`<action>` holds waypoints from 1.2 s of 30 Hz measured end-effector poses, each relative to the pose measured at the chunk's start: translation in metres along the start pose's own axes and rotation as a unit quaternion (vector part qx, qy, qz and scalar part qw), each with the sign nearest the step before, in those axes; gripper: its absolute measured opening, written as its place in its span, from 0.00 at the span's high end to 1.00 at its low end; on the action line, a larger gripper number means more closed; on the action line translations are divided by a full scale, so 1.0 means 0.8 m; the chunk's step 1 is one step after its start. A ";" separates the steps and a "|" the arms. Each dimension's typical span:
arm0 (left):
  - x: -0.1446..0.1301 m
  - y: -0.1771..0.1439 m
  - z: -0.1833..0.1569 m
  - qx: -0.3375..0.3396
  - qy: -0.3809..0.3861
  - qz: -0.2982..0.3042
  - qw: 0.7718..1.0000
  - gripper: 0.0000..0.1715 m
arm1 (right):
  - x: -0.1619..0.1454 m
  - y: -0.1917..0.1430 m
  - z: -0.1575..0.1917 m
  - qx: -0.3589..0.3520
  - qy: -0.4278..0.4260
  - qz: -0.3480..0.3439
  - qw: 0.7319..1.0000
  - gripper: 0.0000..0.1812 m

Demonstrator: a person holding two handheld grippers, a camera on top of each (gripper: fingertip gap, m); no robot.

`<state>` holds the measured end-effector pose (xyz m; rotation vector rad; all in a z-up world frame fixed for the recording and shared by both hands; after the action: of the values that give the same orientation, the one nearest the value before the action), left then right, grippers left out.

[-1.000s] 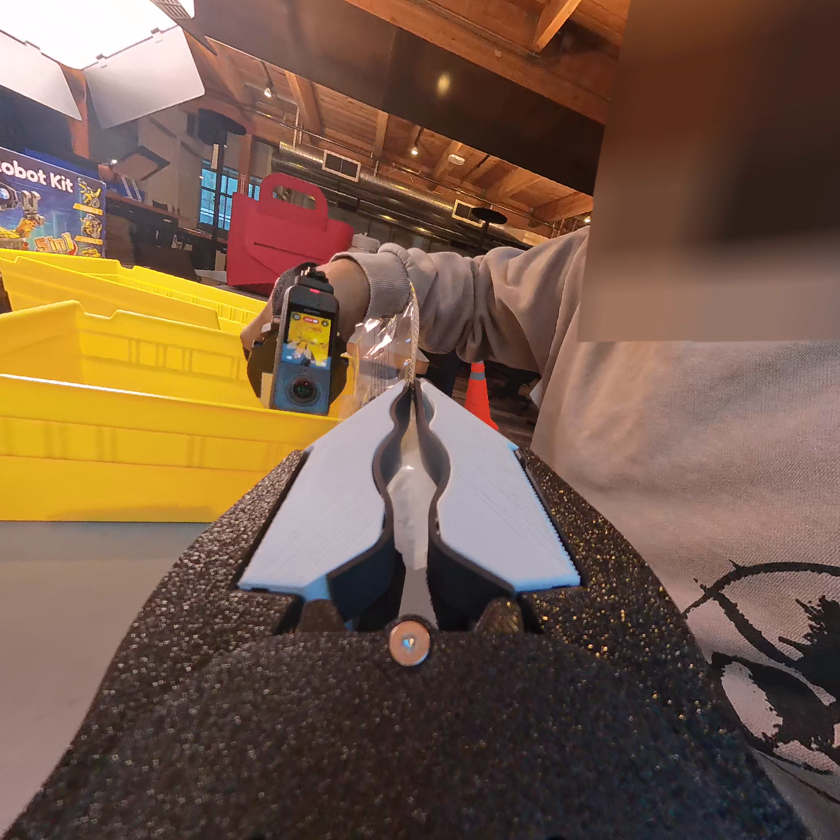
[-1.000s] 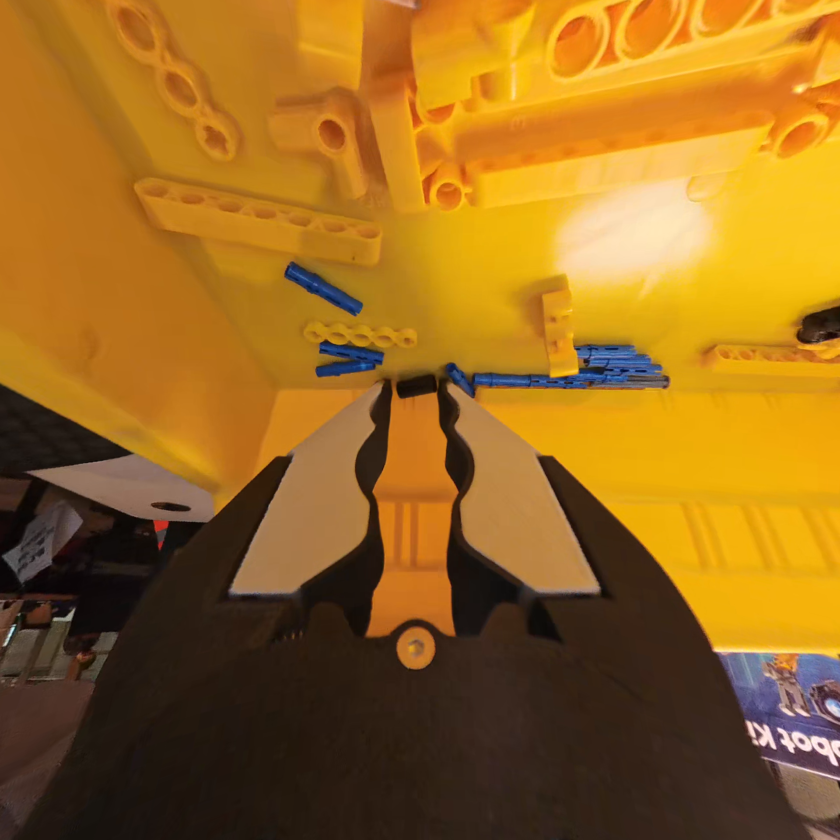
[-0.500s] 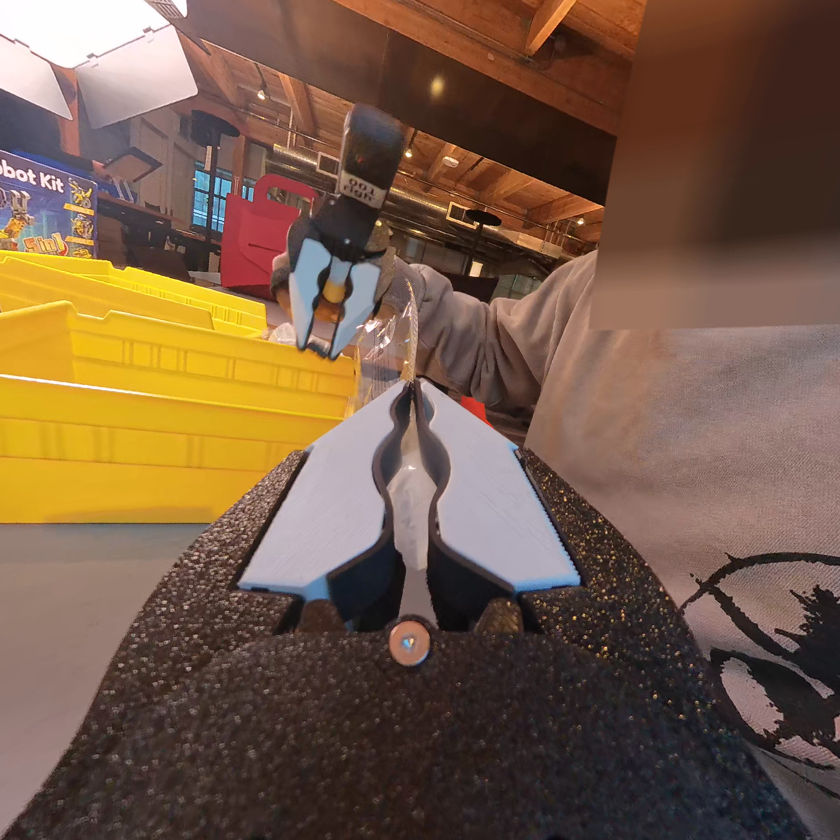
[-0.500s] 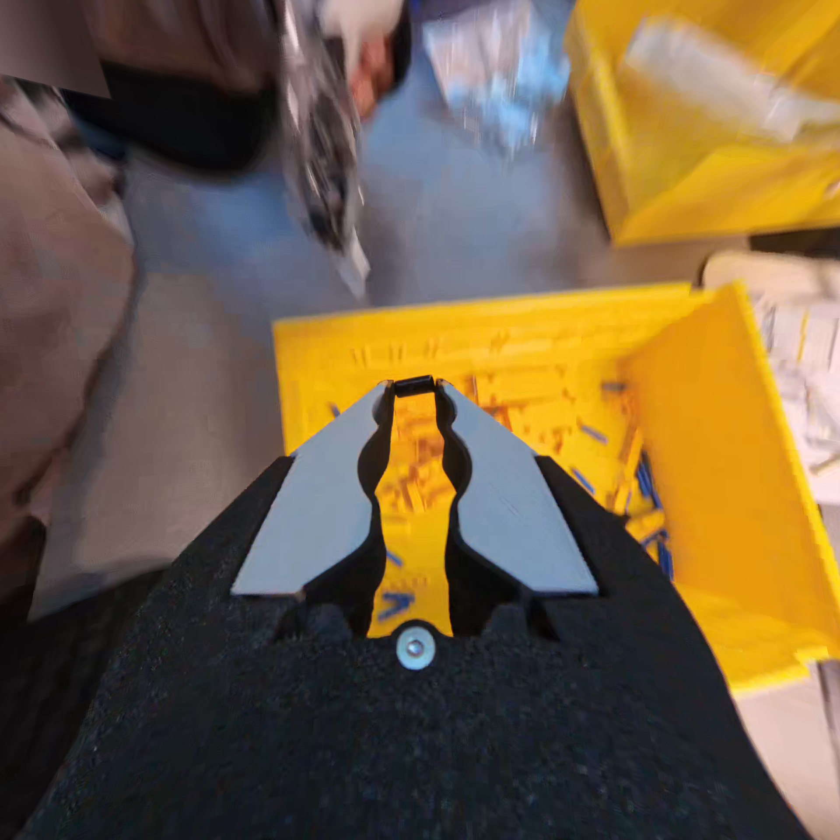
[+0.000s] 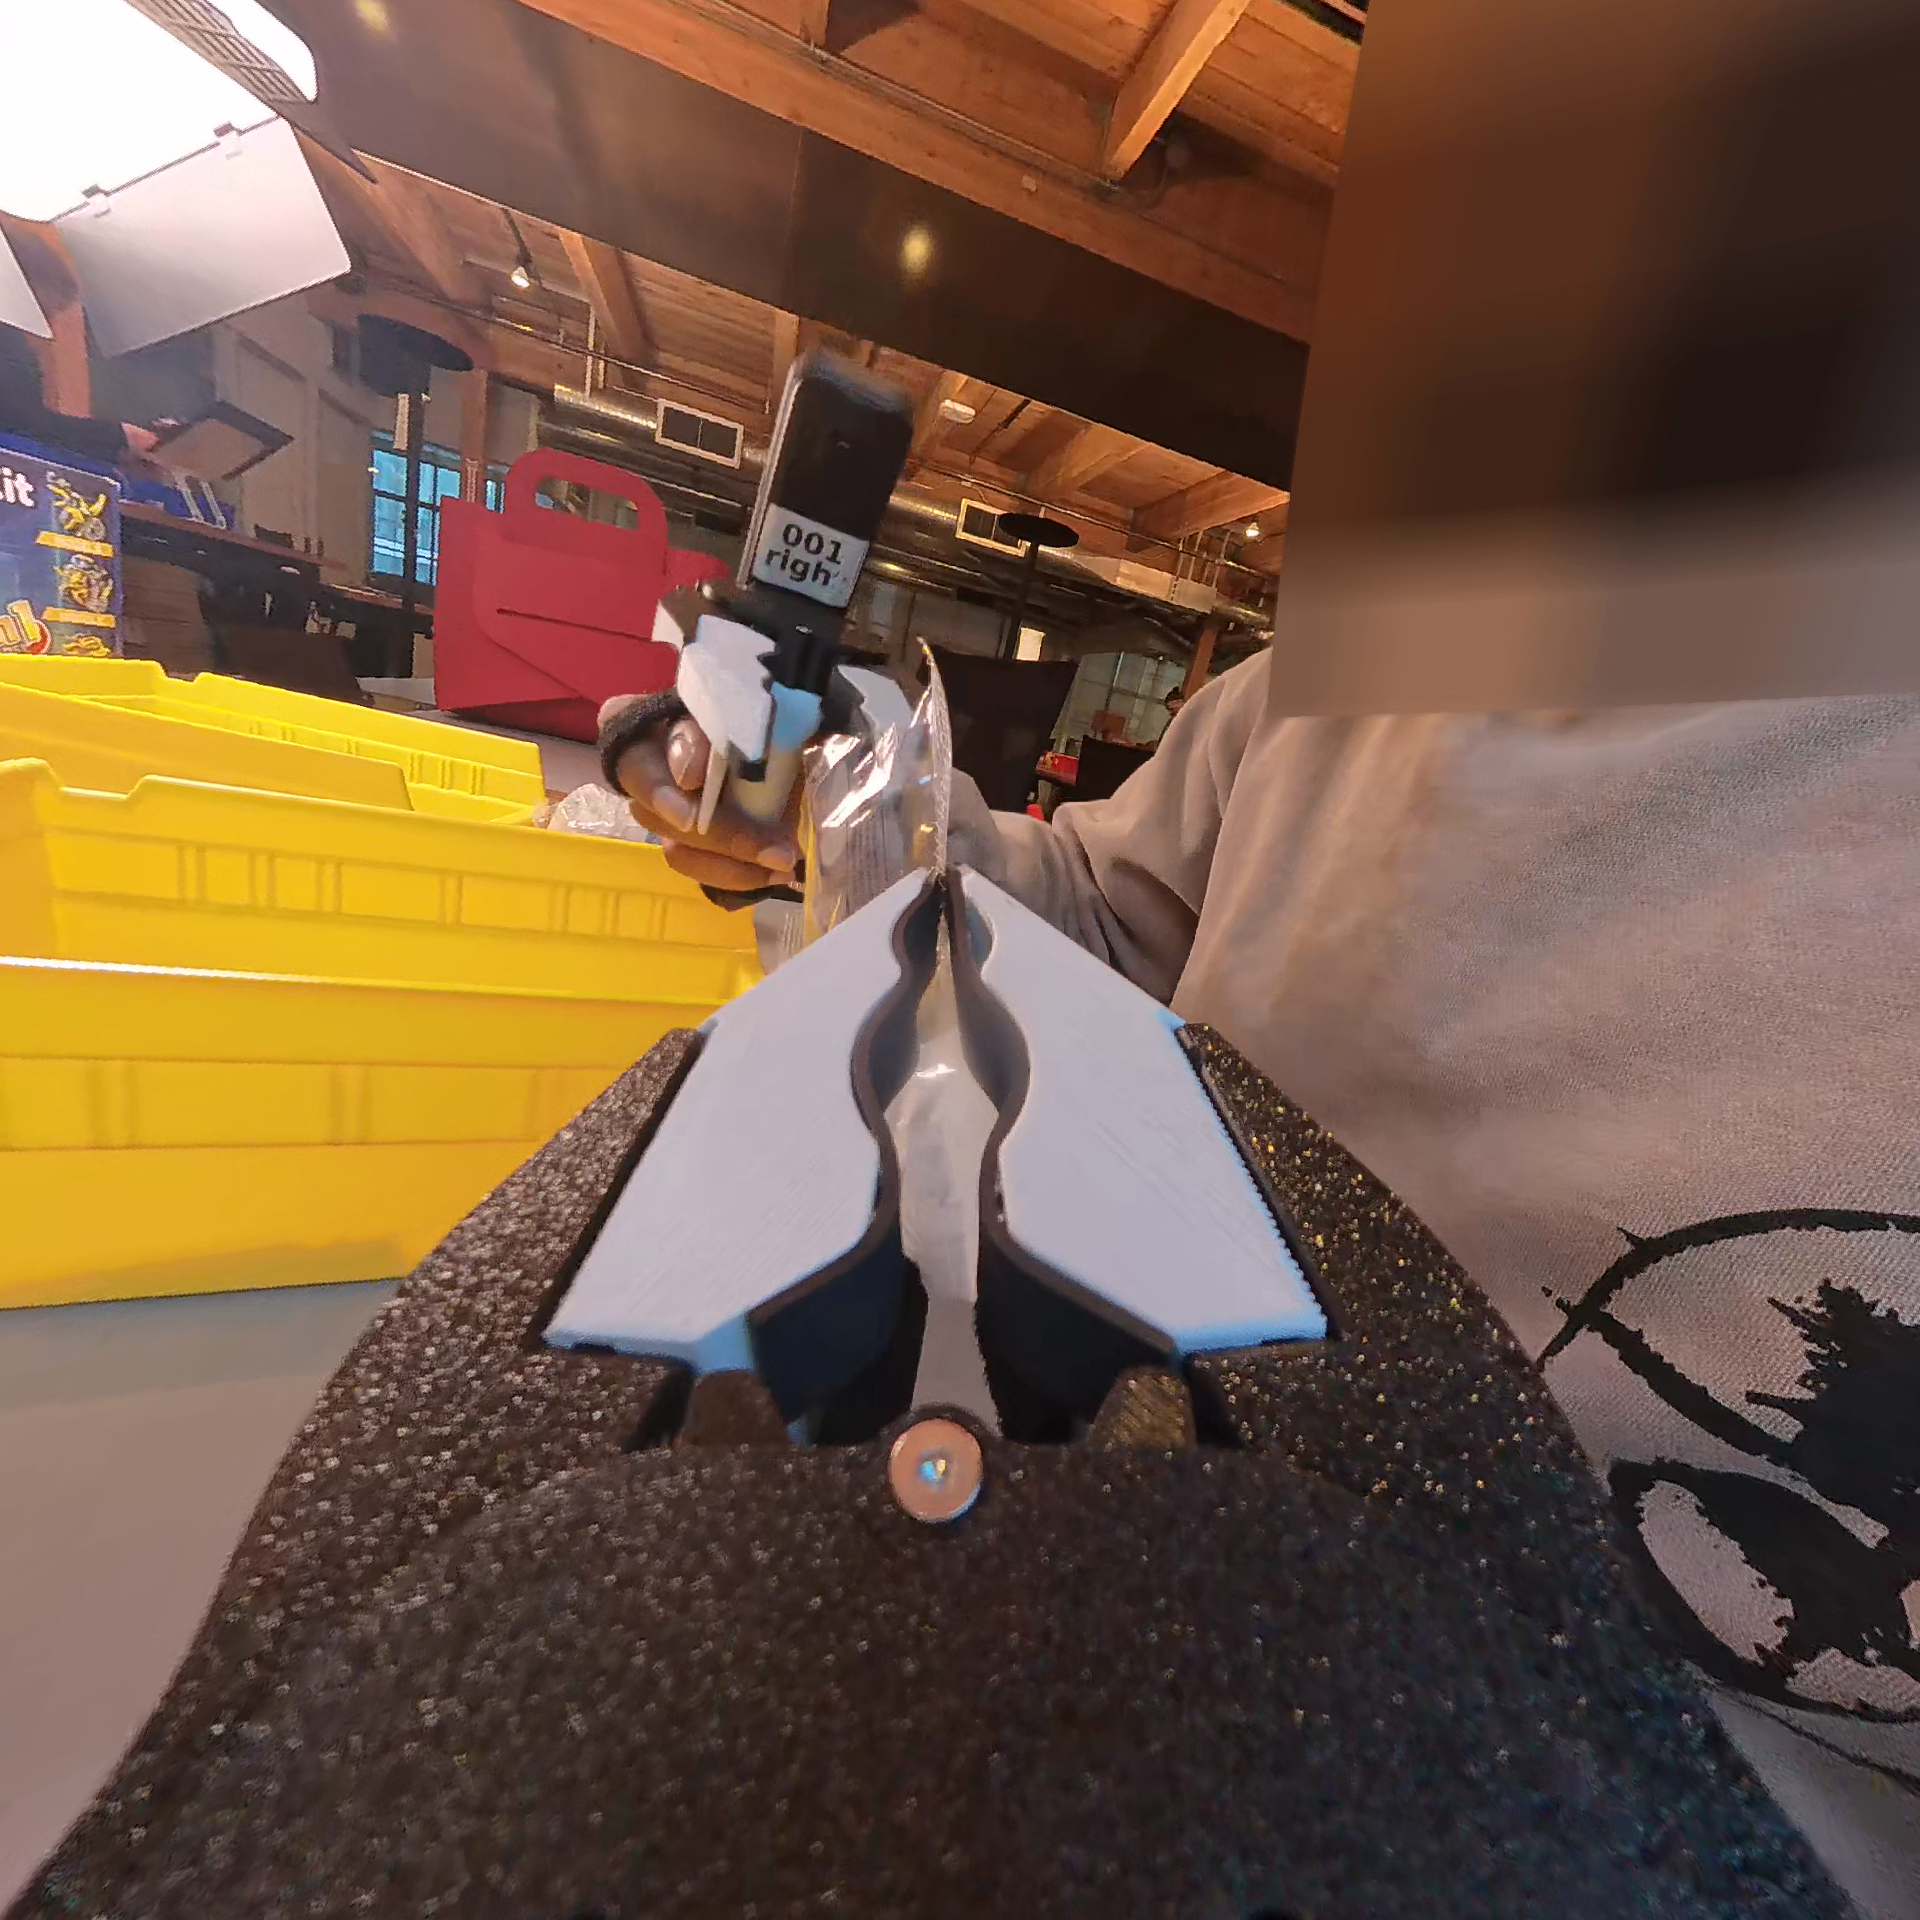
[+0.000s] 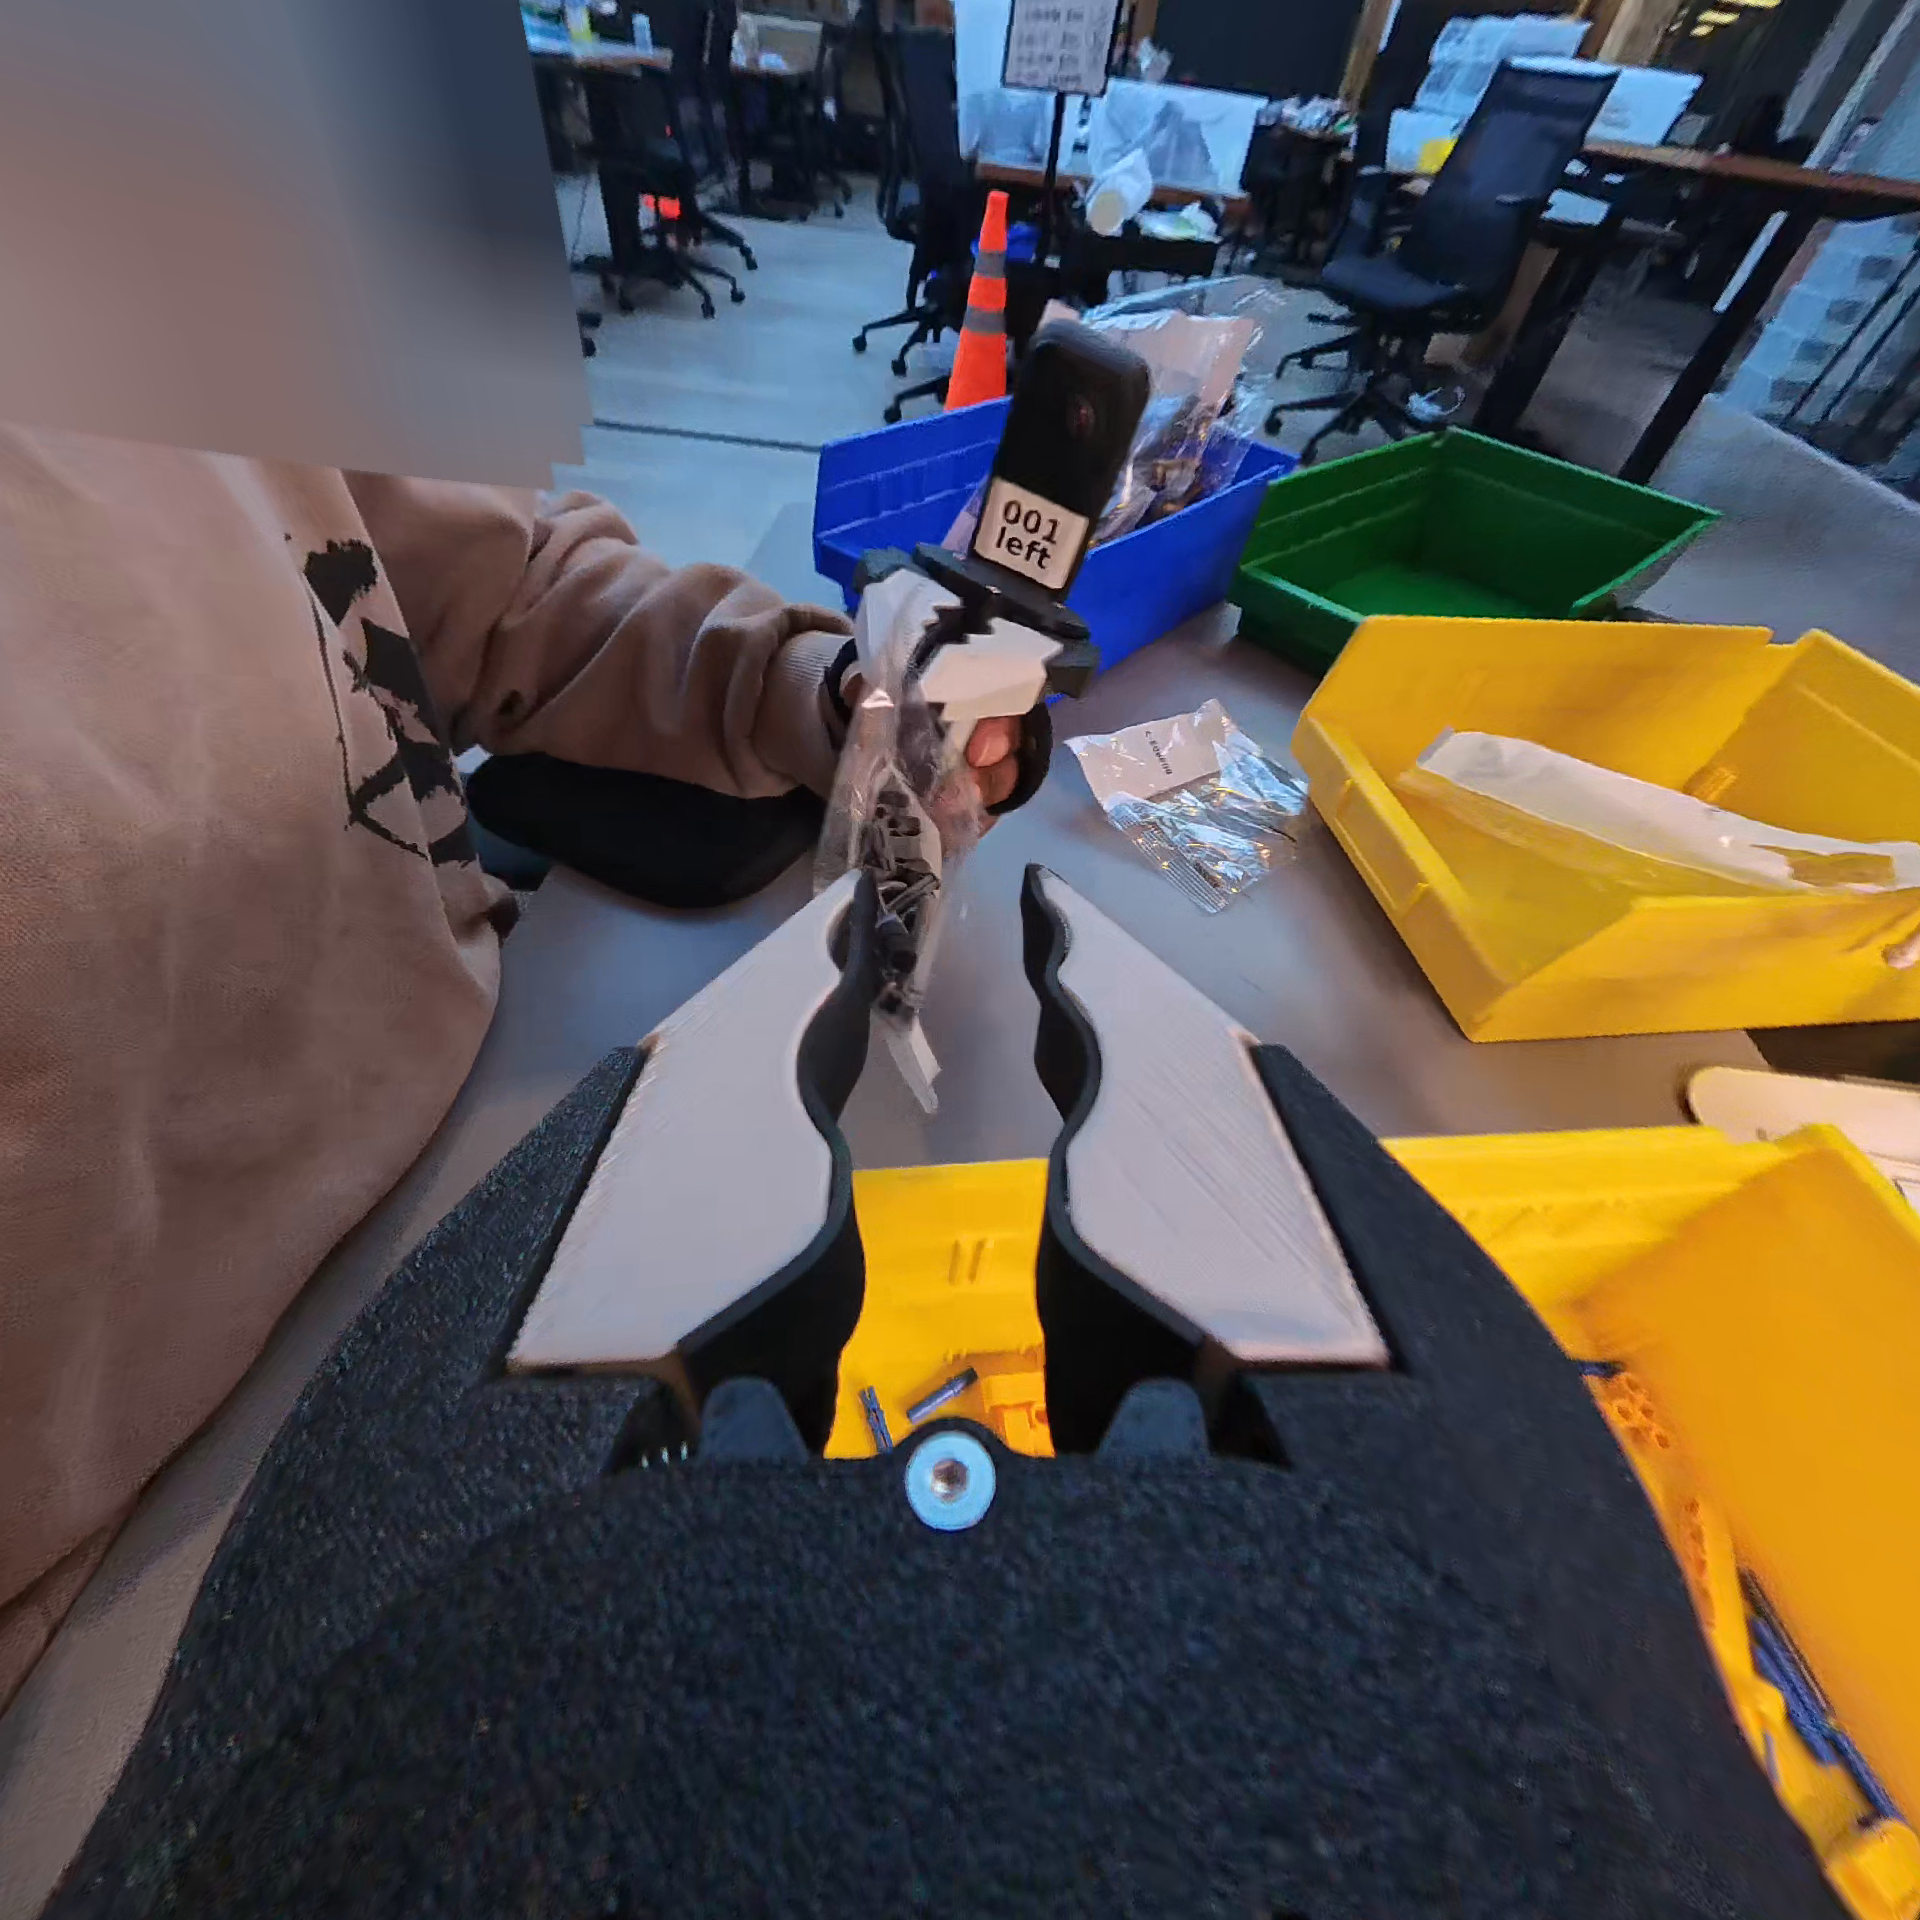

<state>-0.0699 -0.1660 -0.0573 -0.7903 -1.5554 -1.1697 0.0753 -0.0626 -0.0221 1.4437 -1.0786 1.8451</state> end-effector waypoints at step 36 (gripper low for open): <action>-0.030 0.002 0.049 0.121 -0.142 0.023 0.982 1.00 | -0.078 -0.180 -0.181 -0.420 0.117 0.308 0.846 0.79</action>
<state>-0.0741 -0.1274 -0.0813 -0.8508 -1.8633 -0.8379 0.1341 0.1390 -0.0597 0.3575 -2.0252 1.4924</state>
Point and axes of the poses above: each gripper's, where its closed fingertips meet, y out along the fingers, x out of its top, z = x × y across the jaws, the point moved 6 cm from there along -y, back along the fingers, and after that the axes turned 11 degrees about y, right-handed, at the moved point
